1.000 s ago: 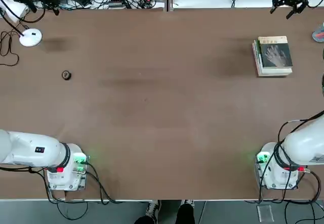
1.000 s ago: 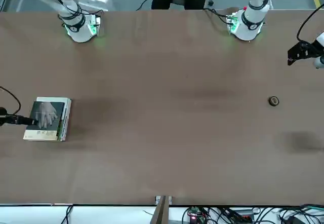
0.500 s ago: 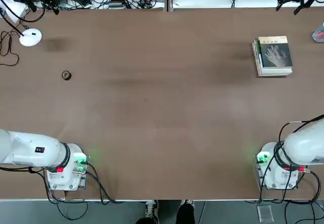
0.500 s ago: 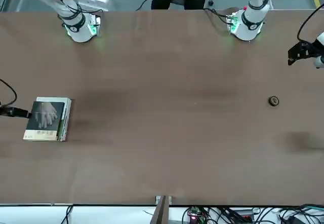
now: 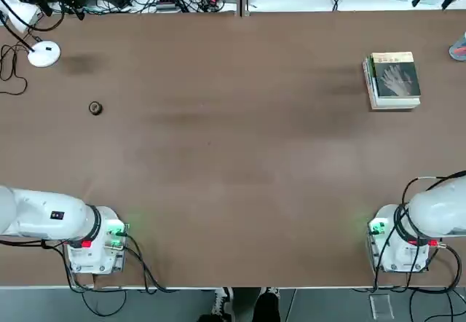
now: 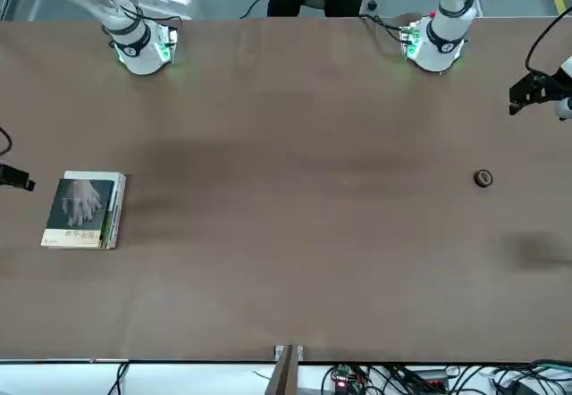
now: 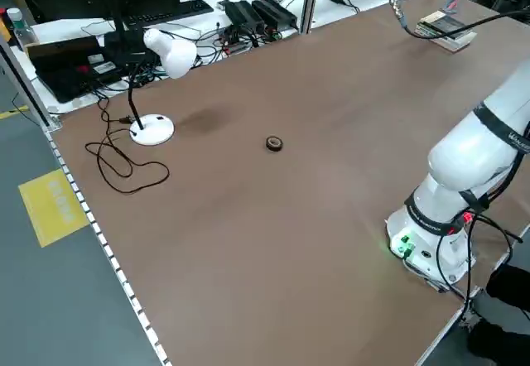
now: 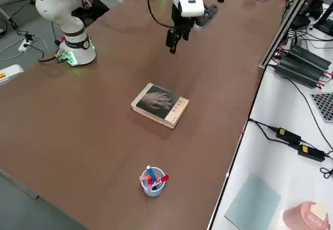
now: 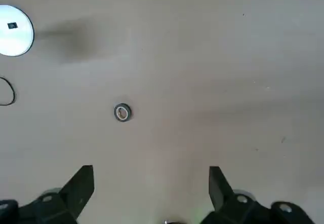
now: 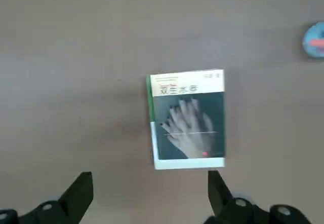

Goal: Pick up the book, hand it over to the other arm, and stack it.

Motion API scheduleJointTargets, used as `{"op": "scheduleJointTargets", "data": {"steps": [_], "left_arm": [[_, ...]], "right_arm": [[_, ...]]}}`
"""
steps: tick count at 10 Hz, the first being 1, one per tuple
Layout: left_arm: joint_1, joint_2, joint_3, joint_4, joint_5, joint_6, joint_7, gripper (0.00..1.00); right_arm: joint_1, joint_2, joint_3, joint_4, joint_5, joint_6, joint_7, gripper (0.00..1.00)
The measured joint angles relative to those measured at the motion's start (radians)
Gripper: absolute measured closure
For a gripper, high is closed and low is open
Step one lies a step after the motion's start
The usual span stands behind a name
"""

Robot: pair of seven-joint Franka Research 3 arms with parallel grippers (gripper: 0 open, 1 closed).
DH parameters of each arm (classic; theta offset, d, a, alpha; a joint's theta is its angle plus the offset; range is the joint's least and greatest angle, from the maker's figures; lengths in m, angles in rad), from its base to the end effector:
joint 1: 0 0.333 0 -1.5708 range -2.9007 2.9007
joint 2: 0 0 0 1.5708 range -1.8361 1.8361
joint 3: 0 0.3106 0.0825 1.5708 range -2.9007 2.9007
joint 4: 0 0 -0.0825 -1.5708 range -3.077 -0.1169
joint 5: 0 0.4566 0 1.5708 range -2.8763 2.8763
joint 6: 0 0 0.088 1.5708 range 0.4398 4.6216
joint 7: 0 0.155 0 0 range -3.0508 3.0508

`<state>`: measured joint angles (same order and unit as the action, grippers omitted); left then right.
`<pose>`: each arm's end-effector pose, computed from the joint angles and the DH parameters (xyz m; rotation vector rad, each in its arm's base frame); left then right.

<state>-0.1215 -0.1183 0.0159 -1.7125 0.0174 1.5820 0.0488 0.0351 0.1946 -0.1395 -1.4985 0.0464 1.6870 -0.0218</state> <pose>0.5868 -0.0591 0.5669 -3.1163 0.2417 0.0184 0.6886 -0.0593 0.4936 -3.1193 0.1335 0.0047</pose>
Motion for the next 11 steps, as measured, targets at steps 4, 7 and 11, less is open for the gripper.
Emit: {"op": "scheduleJointTargets", "data": {"steps": [4, 7, 11], "left_arm": [[-0.001, 0.0, -0.001, 0.011, 0.0, 0.0, 0.0, 0.0], [-0.005, 0.0, -0.001, 0.012, 0.0, 0.0, 0.0, 0.0], [-0.007, 0.0, -0.003, 0.015, 0.0, 0.0, 0.0, 0.0]], "right_arm": [[0.035, -0.044, 0.009, -0.001, -0.037, -0.026, 0.021, 0.0], [0.042, -0.056, 0.032, -0.009, -0.045, -0.026, 0.088, 0.0], [0.043, -0.099, 0.054, -0.01, -0.046, -0.027, 0.128, 0.0]]}}
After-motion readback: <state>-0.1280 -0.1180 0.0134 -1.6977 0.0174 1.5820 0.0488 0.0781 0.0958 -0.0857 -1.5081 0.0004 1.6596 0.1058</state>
